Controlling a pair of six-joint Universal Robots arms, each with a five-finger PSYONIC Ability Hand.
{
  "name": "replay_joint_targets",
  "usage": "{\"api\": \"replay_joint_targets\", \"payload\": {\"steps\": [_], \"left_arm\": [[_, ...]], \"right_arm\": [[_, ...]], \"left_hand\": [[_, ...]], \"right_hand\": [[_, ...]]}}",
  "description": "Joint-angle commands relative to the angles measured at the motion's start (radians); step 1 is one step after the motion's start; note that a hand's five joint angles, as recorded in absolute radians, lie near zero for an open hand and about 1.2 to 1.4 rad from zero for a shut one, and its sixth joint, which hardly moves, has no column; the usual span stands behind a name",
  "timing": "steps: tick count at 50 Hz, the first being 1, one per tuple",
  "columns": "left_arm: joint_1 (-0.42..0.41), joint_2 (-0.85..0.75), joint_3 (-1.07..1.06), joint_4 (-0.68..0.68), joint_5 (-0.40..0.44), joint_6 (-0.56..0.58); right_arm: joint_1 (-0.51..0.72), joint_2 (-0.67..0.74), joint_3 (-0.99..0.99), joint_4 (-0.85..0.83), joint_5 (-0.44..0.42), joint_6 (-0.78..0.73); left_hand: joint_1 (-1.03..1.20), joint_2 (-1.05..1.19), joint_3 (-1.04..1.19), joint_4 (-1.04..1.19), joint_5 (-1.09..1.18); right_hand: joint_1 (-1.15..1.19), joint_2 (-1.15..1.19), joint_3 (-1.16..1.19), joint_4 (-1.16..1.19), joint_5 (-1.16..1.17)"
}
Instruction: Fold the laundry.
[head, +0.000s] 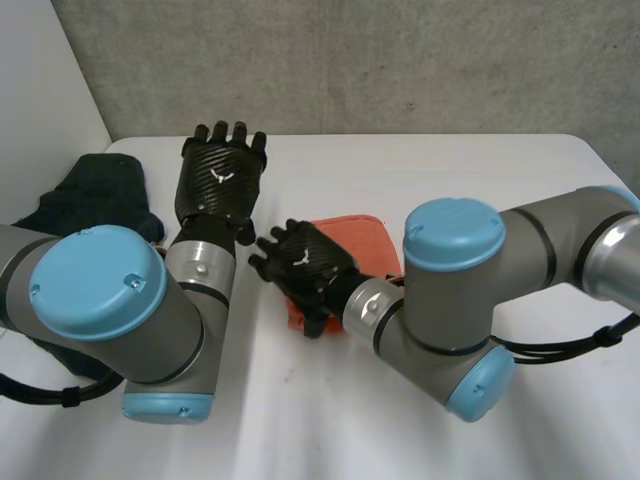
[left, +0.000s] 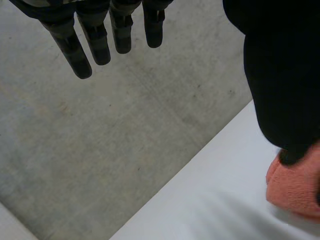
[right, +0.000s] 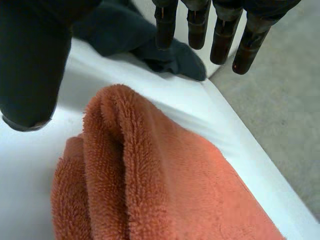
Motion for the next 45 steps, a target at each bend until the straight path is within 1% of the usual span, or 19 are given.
{"api": "replay_joint_targets", "payload": {"steps": [1,3,4,5,9,15,20,22,25,28,31,41,45], "left_arm": [[-0.015,-0.086,0.145,-0.191,0.187,-0.106],[-0.020,-0.110,0.189,-0.263,0.219,-0.158],[-0.020,-0.122,0.209,-0.298,0.233,-0.186],[-0.015,-0.154,0.246,-0.359,0.256,-0.241],[-0.009,-0.228,0.298,-0.463,0.270,-0.324],[-0.003,-0.280,0.315,-0.500,0.258,-0.323],[0.015,-0.309,0.320,-0.556,0.253,-0.320],[0.020,-0.327,0.332,-0.592,0.255,-0.314],[0.020,-0.331,0.340,-0.607,0.253,-0.289],[0.018,-0.321,0.340,-0.606,0.256,-0.268],[0.017,-0.291,0.341,-0.606,0.262,-0.260],[0.020,-0.170,0.341,-0.606,0.273,-0.264],[0.038,-0.087,0.343,-0.601,0.320,-0.280]], "right_arm": [[-0.203,-0.114,0.004,0.027,0.025,0.437],[-0.227,-0.122,-0.002,0.036,0.034,0.524],[-0.230,-0.119,-0.005,0.042,0.034,0.544],[-0.232,-0.113,-0.008,0.051,0.034,0.552],[-0.233,-0.035,-0.057,0.127,0.036,0.531],[-0.233,0.107,-0.175,0.275,0.039,0.497],[-0.232,0.159,-0.215,0.315,0.066,0.465],[-0.232,0.168,-0.219,0.322,0.095,0.428],[-0.233,0.167,-0.219,0.322,0.125,0.375],[-0.238,0.153,-0.209,0.322,0.134,0.356],[-0.244,0.133,-0.205,0.320,0.131,0.361],[-0.276,-0.010,-0.125,0.292,0.126,0.380],[-0.278,-0.054,-0.107,0.279,0.126,0.419]], "left_hand": [[0.021,0.005,-0.002,0.007,-0.010],[0.030,0.014,0.006,0.016,-0.001],[0.042,0.026,0.018,0.027,0.010],[0.062,0.046,0.039,0.048,0.031],[0.080,0.064,0.056,0.066,0.049],[0.092,0.076,0.068,0.077,0.060],[0.092,0.076,0.068,0.077,0.060],[0.092,0.076,0.068,0.077,0.060],[0.089,0.073,0.065,0.075,0.058],[0.086,0.070,0.062,0.072,0.055],[0.072,0.055,0.048,0.057,0.040],[0.054,0.038,0.030,0.039,0.022],[0.054,0.038,0.030,0.039,0.022]], "right_hand": [[-0.037,-0.079,-0.086,-0.093,-0.104],[-0.037,-0.079,-0.086,-0.093,-0.104],[-0.037,-0.079,-0.086,-0.093,-0.104],[-0.037,-0.079,-0.086,-0.093,-0.104],[-0.037,-0.079,-0.086,-0.093,-0.104],[-0.037,-0.079,-0.086,-0.093,-0.104],[-0.037,-0.079,-0.086,-0.093,-0.104],[-0.037,-0.079,-0.086,-0.093,-0.104],[-0.037,-0.079,-0.086,-0.093,-0.104],[-0.037,-0.079,-0.086,-0.093,-0.104],[-0.037,-0.079,-0.086,-0.093,-0.104],[-0.037,-0.079,-0.086,-0.093,-0.104],[-0.037,-0.079,-0.086,-0.093,-0.104]]}}
